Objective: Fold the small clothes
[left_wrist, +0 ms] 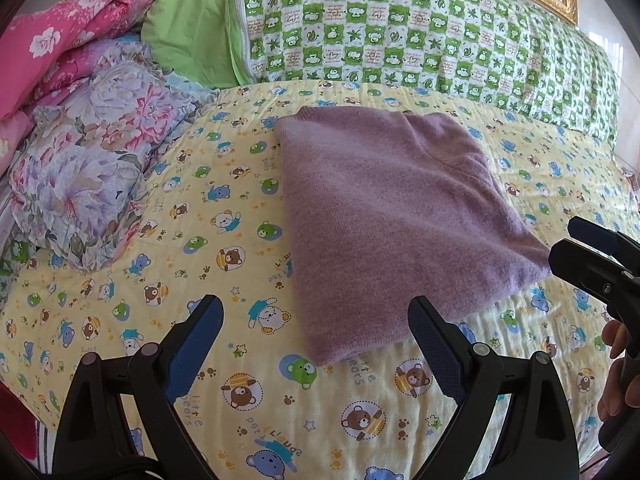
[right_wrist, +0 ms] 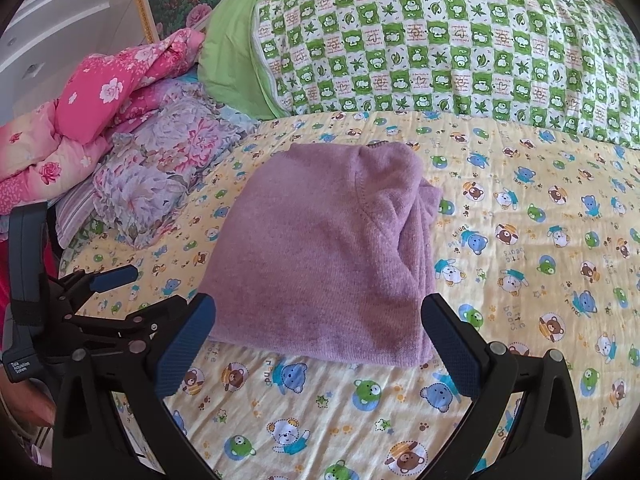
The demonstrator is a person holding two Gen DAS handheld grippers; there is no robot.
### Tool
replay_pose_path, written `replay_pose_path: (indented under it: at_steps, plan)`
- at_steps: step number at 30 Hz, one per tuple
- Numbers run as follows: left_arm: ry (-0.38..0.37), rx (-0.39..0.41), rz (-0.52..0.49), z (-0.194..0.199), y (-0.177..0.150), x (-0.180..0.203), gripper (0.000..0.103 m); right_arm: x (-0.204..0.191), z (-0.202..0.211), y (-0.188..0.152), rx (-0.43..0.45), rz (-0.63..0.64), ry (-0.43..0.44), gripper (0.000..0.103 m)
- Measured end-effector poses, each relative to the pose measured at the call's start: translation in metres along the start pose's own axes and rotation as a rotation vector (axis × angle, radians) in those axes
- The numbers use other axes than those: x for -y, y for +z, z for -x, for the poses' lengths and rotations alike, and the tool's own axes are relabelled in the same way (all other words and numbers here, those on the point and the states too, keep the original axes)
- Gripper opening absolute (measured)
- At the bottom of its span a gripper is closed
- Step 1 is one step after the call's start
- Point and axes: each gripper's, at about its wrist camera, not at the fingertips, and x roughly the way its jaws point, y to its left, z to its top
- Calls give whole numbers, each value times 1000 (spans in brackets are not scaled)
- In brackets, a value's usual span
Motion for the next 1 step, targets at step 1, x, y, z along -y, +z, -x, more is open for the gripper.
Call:
replay_pose_path:
  at_steps: [1]
  plan:
    - [0,-5,0,-1,0,0,94,0,0,0,-1,0,1,102]
